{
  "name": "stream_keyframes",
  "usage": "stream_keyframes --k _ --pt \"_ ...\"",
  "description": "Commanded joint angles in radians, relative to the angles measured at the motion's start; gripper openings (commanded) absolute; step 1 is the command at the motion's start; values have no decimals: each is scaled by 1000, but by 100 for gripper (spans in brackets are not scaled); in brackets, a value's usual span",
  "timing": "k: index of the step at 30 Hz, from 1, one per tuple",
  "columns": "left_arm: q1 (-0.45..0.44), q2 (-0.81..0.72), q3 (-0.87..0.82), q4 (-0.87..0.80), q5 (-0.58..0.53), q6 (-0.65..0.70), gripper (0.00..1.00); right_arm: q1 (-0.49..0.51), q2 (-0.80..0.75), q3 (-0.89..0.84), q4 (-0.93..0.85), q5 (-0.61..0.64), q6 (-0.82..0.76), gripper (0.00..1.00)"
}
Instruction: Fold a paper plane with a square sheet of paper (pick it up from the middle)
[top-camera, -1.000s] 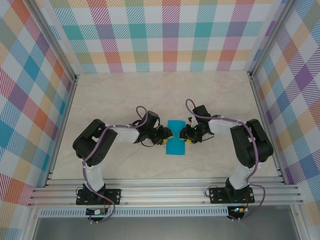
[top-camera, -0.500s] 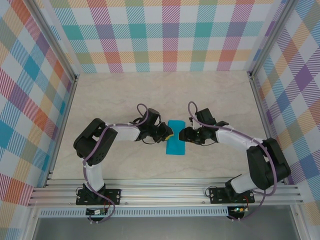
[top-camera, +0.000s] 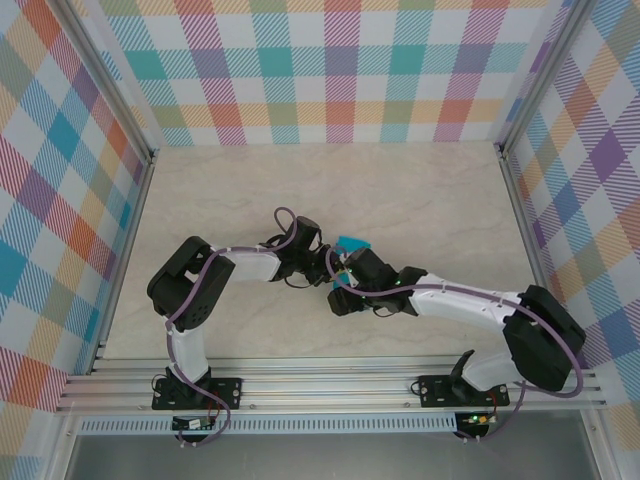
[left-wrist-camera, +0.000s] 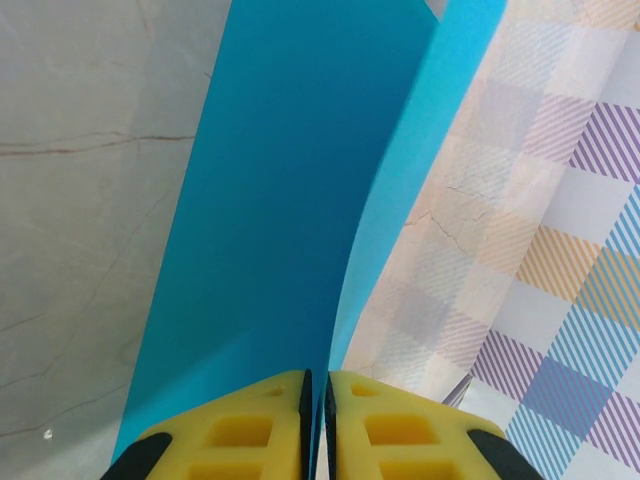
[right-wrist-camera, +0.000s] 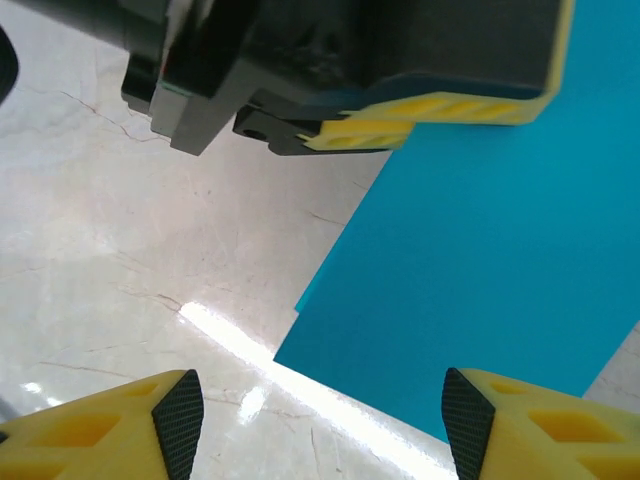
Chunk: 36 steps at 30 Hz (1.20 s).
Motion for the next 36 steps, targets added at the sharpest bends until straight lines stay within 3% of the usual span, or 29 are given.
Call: stream_keyframes --k 1,9,18,36 --pt "9 -4 22 -24 25 2 14 28 25 34 -10 133 -25 67" --pt "9 -4 21 -18 29 2 14 86 99 70 -15 205 -36 66" --pt "9 -3 23 -20 32 2 14 101 93 70 -20 258 -29 57" --pt "9 -6 24 -26 30 7 15 95 43 65 -71 273 -38 9"
